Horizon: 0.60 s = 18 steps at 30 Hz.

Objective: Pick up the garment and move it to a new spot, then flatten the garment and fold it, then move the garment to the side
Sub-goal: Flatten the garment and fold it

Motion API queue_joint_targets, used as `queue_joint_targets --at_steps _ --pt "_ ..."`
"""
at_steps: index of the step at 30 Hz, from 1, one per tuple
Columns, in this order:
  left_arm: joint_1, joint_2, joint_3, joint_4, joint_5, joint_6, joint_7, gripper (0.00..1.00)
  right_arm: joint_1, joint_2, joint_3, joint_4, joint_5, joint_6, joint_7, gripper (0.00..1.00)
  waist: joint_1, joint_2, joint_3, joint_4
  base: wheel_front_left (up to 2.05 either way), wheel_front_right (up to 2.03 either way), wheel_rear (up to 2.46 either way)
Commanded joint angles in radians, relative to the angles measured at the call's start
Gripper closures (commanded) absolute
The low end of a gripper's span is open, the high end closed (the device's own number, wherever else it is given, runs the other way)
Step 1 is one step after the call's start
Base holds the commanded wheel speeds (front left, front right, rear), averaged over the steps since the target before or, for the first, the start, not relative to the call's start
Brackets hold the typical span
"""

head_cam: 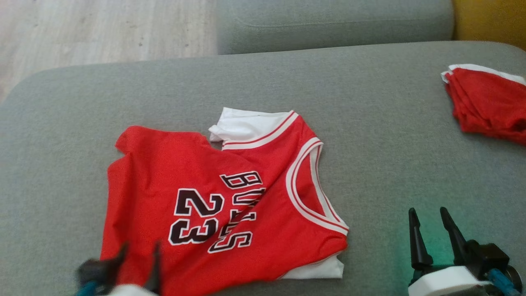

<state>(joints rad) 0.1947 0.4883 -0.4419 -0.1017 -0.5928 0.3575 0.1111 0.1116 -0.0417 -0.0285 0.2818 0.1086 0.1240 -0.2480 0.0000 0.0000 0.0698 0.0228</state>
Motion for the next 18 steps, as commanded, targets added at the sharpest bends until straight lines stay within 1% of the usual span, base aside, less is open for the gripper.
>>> queue_joint_targets --at_steps 1,3,5,10,12,15,17,18 --pt "-0.090 -0.015 -0.007 -0.037 0.024 -0.015 0.011 0.00 -0.039 -0.009 0.025 -0.032 -0.006 0.007 -0.014 0.00 0.0000 0.0000 0.004 -0.013 0.00 0.00 0.00" --pt "-0.153 -0.048 -0.065 -0.024 0.049 -0.041 0.035 0.00 -0.045 -0.009 0.032 -0.034 -0.005 0.007 -0.014 0.00 0.0000 0.0000 0.012 -0.026 0.00 0.00 0.00" --pt "-0.227 -0.099 -0.111 0.013 0.056 -0.072 0.051 0.00 -0.053 -0.009 0.035 -0.037 -0.002 0.007 -0.014 0.00 0.0000 0.0000 0.024 -0.037 0.00 0.00 0.00" --pt "-0.414 -0.204 -0.208 0.196 0.097 -0.144 0.087 0.00 -0.078 -0.009 0.051 -0.037 0.001 0.007 -0.014 0.00 0.0000 0.0000 0.054 -0.079 0.00 0.00 0.00" --pt "-0.479 -0.219 -0.232 0.281 0.129 -0.157 0.095 0.00 -0.088 -0.009 0.055 -0.036 0.004 0.007 -0.014 0.00 0.0000 0.0000 0.064 -0.101 0.00 0.00 0.00" --pt "-0.543 -0.238 -0.242 0.388 0.148 -0.163 0.099 0.00 -0.096 -0.009 0.055 -0.034 0.011 0.007 -0.014 0.00 0.0000 0.0000 0.075 -0.132 0.00 0.00 0.00" --pt "-0.570 -0.246 -0.250 0.442 0.148 -0.176 0.109 0.00 -0.097 -0.009 0.051 -0.033 0.012 0.007 -0.014 0.00 0.0000 0.0000 0.083 -0.148 0.00 0.00 0.00" --pt "-0.570 -0.246 -0.250 0.442 0.148 -0.176 0.109 0.00 -0.097 -0.009 0.051 -0.033 0.012 0.007 -0.014 0.00 0.0000 0.0000 0.083 -0.148 0.00 0.00 0.00"
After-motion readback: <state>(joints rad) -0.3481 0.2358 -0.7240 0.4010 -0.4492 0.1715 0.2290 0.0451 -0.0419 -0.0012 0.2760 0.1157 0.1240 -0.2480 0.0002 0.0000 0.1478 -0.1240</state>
